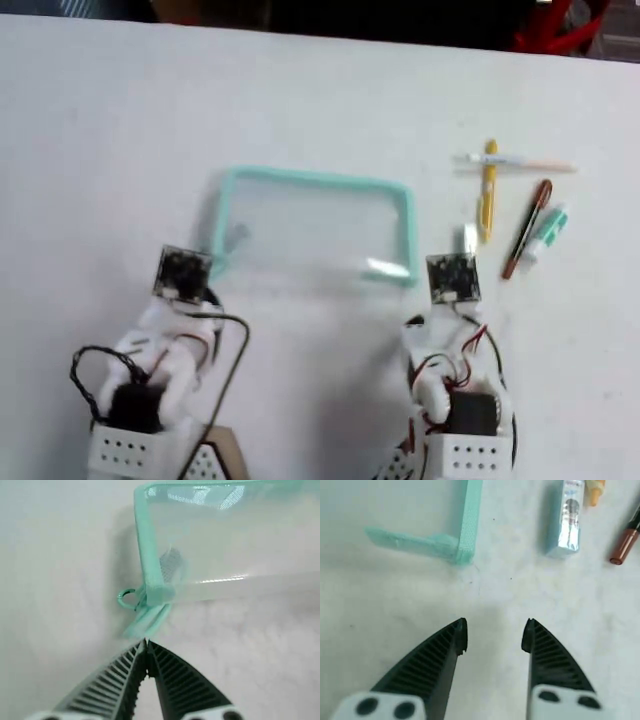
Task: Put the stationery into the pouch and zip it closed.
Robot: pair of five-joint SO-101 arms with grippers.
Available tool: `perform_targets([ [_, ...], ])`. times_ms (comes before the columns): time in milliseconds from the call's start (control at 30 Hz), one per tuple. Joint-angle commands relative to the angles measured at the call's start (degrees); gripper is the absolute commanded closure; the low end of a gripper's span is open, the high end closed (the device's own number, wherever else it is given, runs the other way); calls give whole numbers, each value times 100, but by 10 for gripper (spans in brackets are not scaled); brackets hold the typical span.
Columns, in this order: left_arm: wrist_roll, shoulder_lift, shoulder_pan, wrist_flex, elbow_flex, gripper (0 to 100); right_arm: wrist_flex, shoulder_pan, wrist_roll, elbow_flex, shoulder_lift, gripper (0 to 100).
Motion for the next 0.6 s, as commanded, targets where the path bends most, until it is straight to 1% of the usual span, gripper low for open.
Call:
perform_targets([
  [0, -26, -48, -31, 281, -26, 975, 22, 48, 0, -123, -48, 814],
  [500, -53, -48, -22, 325, -35, 976, 22, 48, 9, -123, -48, 814],
  [567, -53, -48, -22, 457, -70, 975, 22, 48, 9, -123, -48, 814],
])
